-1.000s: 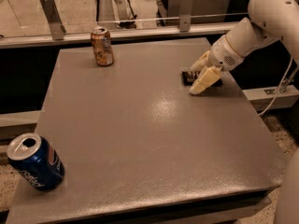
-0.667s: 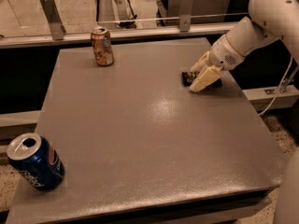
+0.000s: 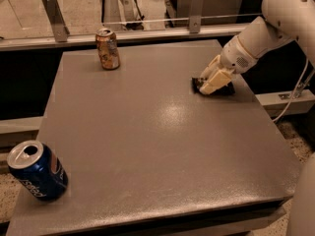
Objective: Move rxbar chocolate near pepsi can
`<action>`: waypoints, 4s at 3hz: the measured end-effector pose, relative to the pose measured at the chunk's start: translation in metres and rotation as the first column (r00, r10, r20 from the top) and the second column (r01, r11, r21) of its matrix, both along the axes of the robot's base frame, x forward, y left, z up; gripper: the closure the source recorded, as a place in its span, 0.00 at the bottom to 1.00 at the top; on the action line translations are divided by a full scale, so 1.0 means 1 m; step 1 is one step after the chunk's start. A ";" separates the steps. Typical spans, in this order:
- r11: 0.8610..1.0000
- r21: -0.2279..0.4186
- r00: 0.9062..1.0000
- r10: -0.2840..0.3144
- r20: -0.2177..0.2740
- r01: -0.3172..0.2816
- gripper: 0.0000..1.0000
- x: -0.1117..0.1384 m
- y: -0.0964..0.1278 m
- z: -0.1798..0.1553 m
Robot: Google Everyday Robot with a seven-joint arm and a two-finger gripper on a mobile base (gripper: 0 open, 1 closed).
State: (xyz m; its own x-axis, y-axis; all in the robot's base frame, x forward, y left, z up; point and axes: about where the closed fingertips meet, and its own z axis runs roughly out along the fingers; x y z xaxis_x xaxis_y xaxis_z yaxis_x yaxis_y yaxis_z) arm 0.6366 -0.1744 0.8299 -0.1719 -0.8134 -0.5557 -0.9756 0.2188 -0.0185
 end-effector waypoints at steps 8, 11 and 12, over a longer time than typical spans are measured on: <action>0.794 0.279 0.839 0.530 0.120 -0.541 1.00 -0.170 0.241 0.079; 0.732 0.324 0.782 0.621 0.045 -0.600 1.00 -0.219 0.292 0.039; 0.717 0.351 0.773 0.633 0.033 -0.603 0.82 -0.227 0.304 0.034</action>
Offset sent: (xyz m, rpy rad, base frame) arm -0.0754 0.0835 0.1769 0.2614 -0.2476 0.2793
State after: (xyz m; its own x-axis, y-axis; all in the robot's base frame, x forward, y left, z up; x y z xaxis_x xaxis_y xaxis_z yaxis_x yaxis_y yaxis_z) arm 0.4092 0.1296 0.8637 0.2470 -0.5302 -0.8111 -0.8897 -0.4557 0.0269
